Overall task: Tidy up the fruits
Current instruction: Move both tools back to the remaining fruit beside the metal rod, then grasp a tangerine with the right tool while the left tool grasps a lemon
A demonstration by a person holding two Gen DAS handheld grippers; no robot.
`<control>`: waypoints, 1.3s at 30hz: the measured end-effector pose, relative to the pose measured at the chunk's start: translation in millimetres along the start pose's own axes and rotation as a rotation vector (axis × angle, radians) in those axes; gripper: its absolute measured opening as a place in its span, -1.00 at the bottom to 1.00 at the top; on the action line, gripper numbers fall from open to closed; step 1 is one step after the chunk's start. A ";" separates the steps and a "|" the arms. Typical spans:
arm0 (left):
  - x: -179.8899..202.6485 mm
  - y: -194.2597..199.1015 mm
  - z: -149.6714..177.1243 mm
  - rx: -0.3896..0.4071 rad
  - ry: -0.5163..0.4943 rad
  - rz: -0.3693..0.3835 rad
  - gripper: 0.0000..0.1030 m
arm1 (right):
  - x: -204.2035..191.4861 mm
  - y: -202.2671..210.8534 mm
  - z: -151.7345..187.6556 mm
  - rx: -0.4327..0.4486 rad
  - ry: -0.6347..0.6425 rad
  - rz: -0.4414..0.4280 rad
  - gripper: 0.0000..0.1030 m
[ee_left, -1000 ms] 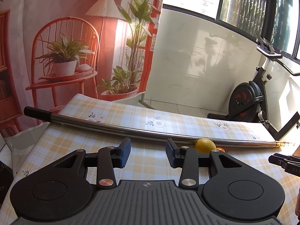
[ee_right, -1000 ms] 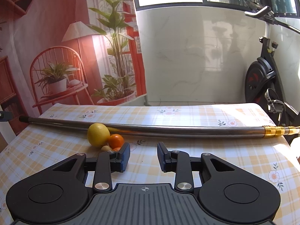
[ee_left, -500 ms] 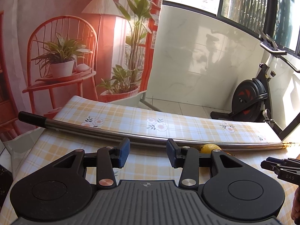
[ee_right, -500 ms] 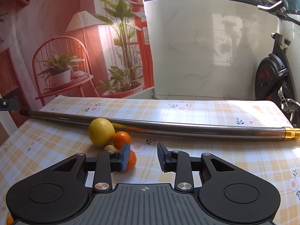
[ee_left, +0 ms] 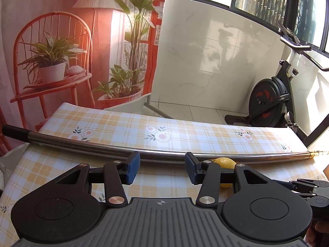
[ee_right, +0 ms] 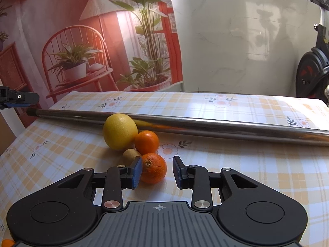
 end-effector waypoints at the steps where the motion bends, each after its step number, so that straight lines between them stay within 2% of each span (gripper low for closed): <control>1: 0.9 -1.4 -0.3 -0.002 -0.001 0.003 -0.02 | -0.4 -2.0 0.4 -0.002 0.000 -0.004 -0.41; 6: 7.2 -11.9 -1.7 -0.014 -0.009 0.017 -0.02 | -2.1 -12.0 1.6 -0.009 -0.007 -0.031 -0.30; 12: 17.3 -21.7 0.9 -0.037 -0.020 0.037 -0.02 | -5.5 -16.1 3.9 -0.019 -0.017 -0.064 -0.30; 20: 31.1 -30.2 4.1 -0.061 -0.027 0.058 -0.02 | -2.0 -19.0 11.1 -0.022 -0.028 -0.065 -0.32; 24: 39.6 -36.1 6.9 -0.075 -0.026 0.078 -0.02 | 3.4 -7.8 11.5 0.023 0.002 -0.023 -0.33; 30: 61.5 -51.0 9.7 -0.102 -0.051 0.122 -0.01 | 24.8 8.7 14.8 0.096 -0.026 0.071 -0.34; 39: 89.4 -94.5 12.6 -0.199 0.071 0.205 0.00 | 31.6 7.3 19.4 0.100 -0.057 0.075 -0.34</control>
Point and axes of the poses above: each gripper's, at about its wrist camera, not at the fingertips, and y roughly against the way its jaws point, x to its right, z to its underside, the point moved 8 cm from there along -y, roughly the way its jaws point, and after that the axes turned 3 degrees about -z, right-handed, at the moved point
